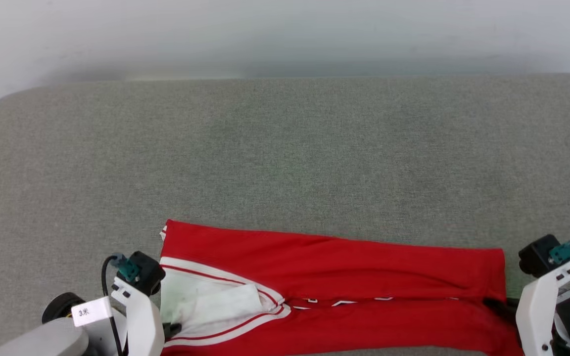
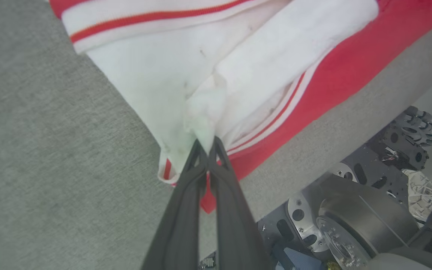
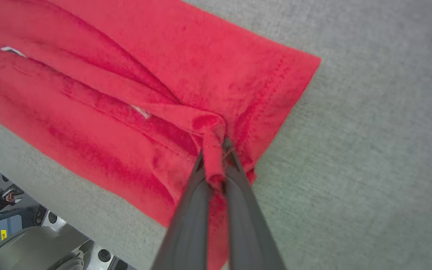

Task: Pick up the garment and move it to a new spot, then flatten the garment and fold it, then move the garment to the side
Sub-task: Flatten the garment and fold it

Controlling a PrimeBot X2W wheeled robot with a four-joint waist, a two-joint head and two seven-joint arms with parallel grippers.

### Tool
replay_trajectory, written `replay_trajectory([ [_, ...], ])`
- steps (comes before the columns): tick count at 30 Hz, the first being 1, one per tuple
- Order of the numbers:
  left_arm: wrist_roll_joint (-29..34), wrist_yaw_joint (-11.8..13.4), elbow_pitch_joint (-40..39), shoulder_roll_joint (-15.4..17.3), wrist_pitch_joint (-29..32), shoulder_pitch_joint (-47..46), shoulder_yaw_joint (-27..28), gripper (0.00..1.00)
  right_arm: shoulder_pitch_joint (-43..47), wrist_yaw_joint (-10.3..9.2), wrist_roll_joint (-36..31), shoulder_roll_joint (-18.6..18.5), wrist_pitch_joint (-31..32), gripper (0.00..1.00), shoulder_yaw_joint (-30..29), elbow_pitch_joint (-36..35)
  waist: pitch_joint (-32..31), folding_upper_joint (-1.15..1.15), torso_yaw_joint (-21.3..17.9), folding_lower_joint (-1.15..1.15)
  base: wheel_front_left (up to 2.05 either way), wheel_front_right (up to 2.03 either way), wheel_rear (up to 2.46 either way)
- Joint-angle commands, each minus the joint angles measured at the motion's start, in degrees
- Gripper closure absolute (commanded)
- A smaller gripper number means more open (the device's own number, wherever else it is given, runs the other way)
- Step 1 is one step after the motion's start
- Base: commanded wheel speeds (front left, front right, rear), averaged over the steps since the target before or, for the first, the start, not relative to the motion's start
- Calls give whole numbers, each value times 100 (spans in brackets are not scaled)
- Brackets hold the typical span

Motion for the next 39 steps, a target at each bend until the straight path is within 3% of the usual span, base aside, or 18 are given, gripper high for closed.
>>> replay_trajectory([
  [1,-31,19,90,-58,-55,100,-14,100,130,-4,16,60,13,100,-7,41,34,0,-7,1,0,0,0],
  [6,-14,-10,368,-181,-281,190,0,100,274,-4,-73,185,-90,100,-16,188,59,0,-24,1,0,0,0],
  [7,16,25,395,-206,-390,195,40,67,275,-4,-92,198,-112,24,-32,178,41,0,-31,1,0,0,0],
  [8,72,56,412,-222,-510,187,72,0,271,-3,-127,183,-154,0,-53,146,15,0,-32,1,0,0,0],
  [13,401,431,239,-212,-1460,304,346,0,358,-3,-266,-74,-528,0,-416,-336,-191,0,-14,1,0,0,0],
  [18,694,1090,123,-243,-2528,503,710,0,646,-3,-184,-232,-748,0,-1151,-695,-288,0,8,1,0,0,0],
  [21,835,1508,135,-313,-3189,659,938,0,856,-3,-76,-203,-762,0,-1692,-694,-294,0,28,1,0,0,0],
  [23,870,1651,155,-350,-3415,709,1018,0,933,-4,9,-155,-735,0,-1885,-641,-287,0,37,1,0,0,0],
  [28,1154,2232,275,-733,-3879,932,1494,0,1213,-3,450,81,-431,0,-2592,-231,-207,0,128,1,0,0,0],
  [34,2047,2480,223,-1387,-3917,1314,2538,0,1272,-3,1142,401,255,0,-2929,163,-16,0,263,1,0,0,0],
  [39,3002,2230,177,-2056,-3920,1843,3584,0,1319,-3,1650,666,894,0,-2899,375,157,0,415,1,0,0,0],
])
